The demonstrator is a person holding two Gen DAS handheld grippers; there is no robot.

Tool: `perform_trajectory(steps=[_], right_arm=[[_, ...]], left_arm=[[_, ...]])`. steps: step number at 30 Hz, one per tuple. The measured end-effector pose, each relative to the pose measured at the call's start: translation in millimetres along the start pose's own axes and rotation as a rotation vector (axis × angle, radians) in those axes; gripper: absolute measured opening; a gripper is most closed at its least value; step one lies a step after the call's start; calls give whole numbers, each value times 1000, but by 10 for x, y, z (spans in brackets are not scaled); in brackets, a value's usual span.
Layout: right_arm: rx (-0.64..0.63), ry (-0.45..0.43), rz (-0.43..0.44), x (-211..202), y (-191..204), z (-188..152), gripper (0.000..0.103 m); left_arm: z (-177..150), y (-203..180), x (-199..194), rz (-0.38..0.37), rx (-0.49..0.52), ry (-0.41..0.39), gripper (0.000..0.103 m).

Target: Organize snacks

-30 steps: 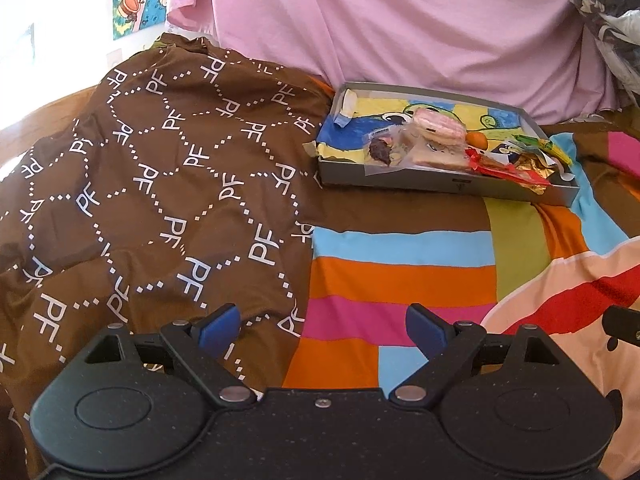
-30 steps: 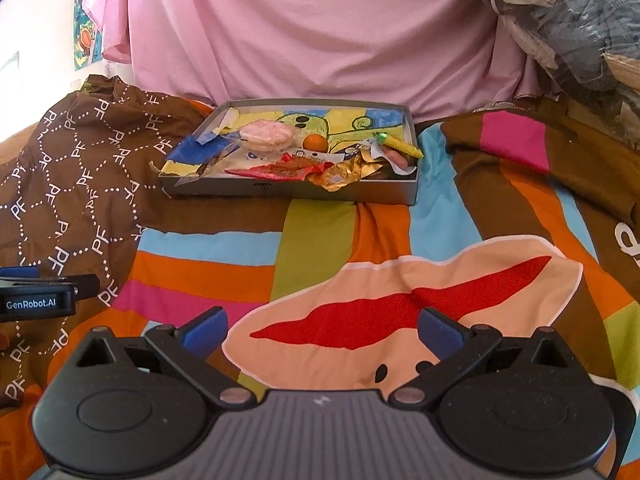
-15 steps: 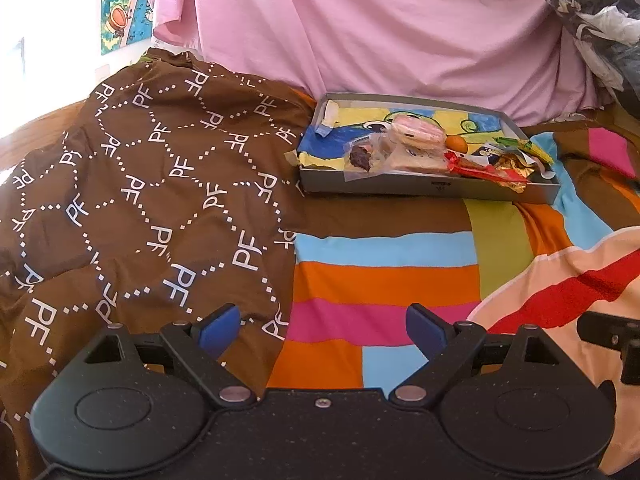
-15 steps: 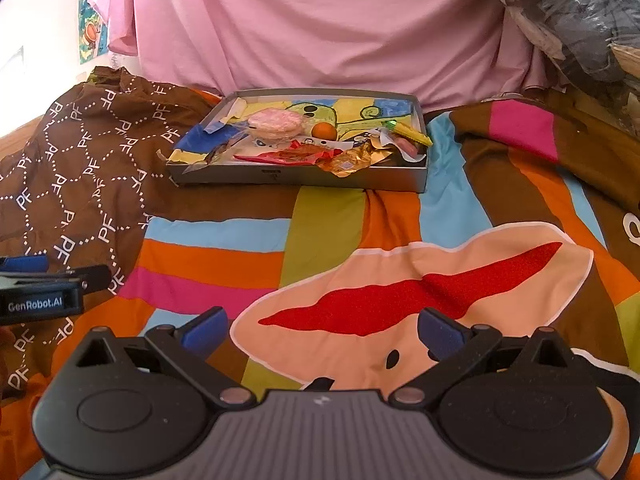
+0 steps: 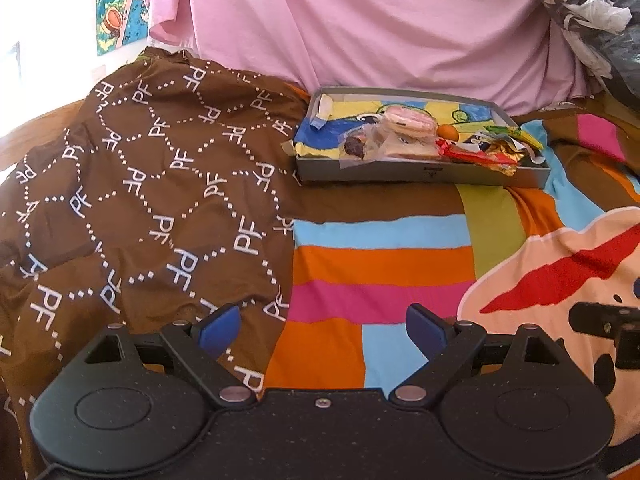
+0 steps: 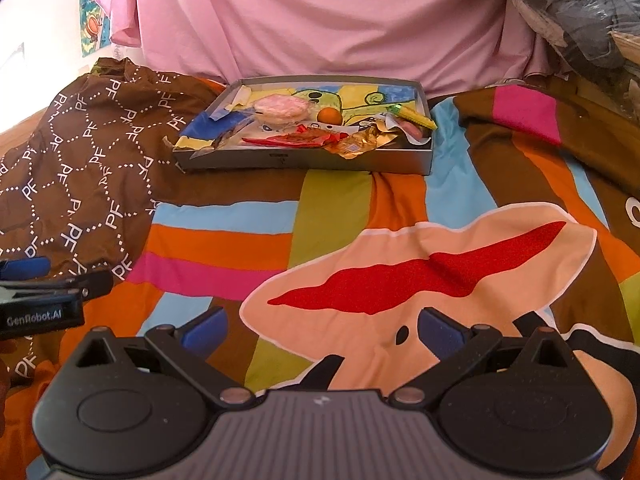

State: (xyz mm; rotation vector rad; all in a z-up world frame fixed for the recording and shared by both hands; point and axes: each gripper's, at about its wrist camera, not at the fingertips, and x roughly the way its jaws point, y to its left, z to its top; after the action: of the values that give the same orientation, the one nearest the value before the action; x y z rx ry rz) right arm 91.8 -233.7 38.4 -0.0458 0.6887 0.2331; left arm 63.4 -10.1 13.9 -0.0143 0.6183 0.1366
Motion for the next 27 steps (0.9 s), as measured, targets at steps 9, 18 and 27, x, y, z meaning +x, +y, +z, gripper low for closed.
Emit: perform_trajectory(steps=[9, 18, 27], right_arm=[[8, 4, -4, 5, -12, 9, 103], [4, 12, -9, 20, -13, -12, 103], [5, 20, -14, 38, -13, -8, 103]], left_arm=[[-81, -5, -43, -3, 7, 17, 91], [-85, 0, -53, -1, -1, 18, 91], [-86, 4, -53, 0, -2, 22, 91]])
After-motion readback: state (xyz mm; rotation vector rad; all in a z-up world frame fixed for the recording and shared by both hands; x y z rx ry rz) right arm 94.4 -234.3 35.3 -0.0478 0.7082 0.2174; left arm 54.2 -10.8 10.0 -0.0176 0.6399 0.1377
